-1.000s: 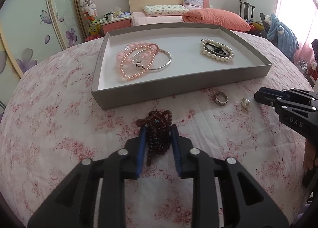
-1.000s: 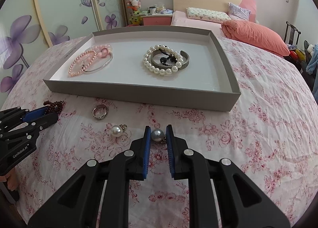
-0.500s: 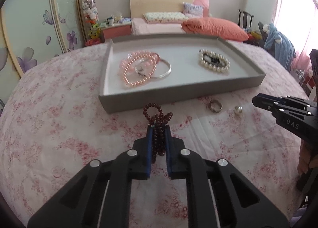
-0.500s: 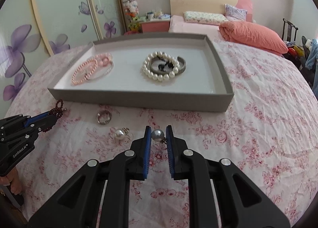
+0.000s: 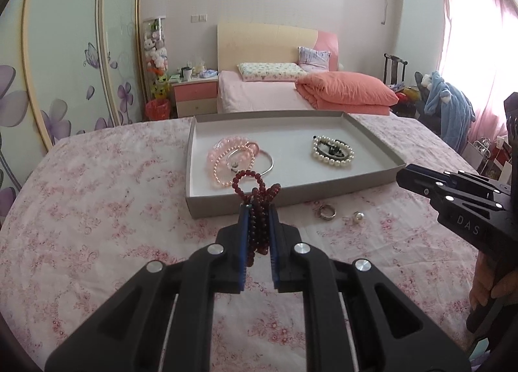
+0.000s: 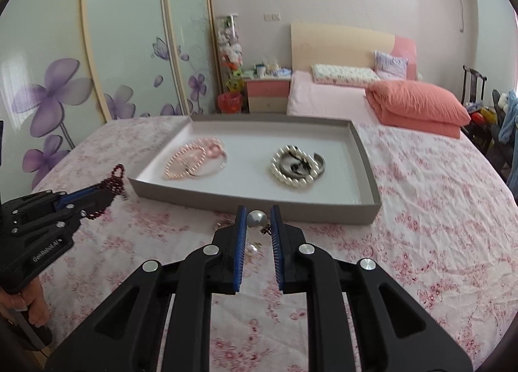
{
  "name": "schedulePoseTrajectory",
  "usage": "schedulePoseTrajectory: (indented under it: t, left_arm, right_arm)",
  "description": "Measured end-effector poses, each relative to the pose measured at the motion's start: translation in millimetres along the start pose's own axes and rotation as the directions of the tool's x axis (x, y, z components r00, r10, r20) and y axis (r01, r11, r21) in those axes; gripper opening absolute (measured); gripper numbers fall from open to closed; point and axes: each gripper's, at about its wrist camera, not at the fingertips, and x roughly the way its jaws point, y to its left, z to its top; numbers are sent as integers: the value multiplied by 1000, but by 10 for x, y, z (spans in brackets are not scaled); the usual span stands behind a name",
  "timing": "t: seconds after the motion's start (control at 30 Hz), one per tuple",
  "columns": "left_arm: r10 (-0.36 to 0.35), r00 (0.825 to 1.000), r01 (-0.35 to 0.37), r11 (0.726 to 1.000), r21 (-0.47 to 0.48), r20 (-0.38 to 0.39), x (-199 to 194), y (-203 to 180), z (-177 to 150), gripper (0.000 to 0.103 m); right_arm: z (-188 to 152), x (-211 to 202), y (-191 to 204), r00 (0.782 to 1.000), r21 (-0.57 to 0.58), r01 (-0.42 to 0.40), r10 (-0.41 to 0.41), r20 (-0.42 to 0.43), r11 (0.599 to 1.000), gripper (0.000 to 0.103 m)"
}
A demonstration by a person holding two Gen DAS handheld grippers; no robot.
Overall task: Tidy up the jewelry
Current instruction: 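Carry the bead bracelet and grey pearl earring into the tray and open both tools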
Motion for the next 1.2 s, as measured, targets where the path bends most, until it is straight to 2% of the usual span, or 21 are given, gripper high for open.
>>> schedulePoseTrajectory:
  t: [0.53, 0.8, 1.2]
  left_arm:
    - [16, 993, -14, 1000, -23, 120, -302, -4, 134, 12]
    - [10, 987, -11, 1000, 2, 160, -382, -123, 211, 12]
    - [11, 986, -14, 1000, 12, 169, -403, -183, 227, 12]
  right_arm:
    - [135, -324, 86, 982, 7, 46, -46, 181, 999, 16]
    - [160, -385, 112, 974, -4, 59, -56, 219, 998, 16]
    - [158, -408, 87, 972, 1, 61, -60, 228, 998, 16]
